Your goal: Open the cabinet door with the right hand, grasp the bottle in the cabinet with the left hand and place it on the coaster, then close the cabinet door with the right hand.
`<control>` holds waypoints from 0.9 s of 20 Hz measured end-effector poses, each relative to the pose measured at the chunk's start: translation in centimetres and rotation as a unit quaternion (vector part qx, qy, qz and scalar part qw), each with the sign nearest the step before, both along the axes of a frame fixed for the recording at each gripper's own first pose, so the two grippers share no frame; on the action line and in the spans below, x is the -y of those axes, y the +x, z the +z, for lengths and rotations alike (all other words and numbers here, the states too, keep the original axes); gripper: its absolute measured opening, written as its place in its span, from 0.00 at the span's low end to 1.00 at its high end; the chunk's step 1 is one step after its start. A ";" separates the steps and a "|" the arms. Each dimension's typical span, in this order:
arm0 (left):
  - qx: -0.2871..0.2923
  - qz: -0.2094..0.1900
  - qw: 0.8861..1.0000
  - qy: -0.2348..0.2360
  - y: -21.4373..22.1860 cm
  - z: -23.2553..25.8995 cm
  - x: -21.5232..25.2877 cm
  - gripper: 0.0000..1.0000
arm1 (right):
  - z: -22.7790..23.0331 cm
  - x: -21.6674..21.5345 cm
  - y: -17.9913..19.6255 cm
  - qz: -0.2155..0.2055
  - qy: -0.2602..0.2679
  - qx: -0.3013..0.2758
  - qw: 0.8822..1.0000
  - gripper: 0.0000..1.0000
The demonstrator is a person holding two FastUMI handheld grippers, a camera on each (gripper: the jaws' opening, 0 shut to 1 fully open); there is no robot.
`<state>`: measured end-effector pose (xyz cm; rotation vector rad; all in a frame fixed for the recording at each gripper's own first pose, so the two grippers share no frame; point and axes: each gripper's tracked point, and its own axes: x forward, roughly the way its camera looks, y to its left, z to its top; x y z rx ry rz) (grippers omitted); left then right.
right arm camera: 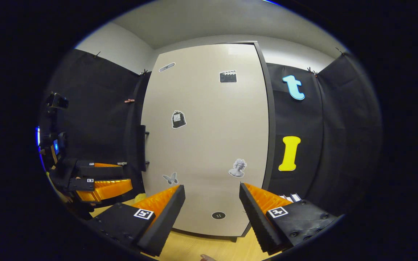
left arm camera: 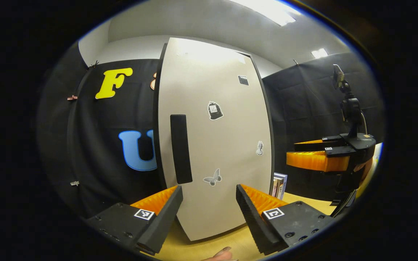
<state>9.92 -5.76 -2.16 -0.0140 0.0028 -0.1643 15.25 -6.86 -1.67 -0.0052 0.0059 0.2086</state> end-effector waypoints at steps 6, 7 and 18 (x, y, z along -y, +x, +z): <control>0.012 -0.014 1.000 0.005 -0.1 0.5 0.9 0.93 | 0.2 0.0 -0.1 0.003 0.001 0.003 1.000 0.98; 0.013 -0.014 1.000 0.005 -0.1 0.5 0.9 0.93 | 0.2 0.1 -0.1 0.003 0.000 0.004 1.000 0.98; 0.015 -0.016 1.000 0.002 0.1 0.8 0.9 0.93 | 0.0 0.2 -0.7 0.004 -0.007 0.001 1.000 0.98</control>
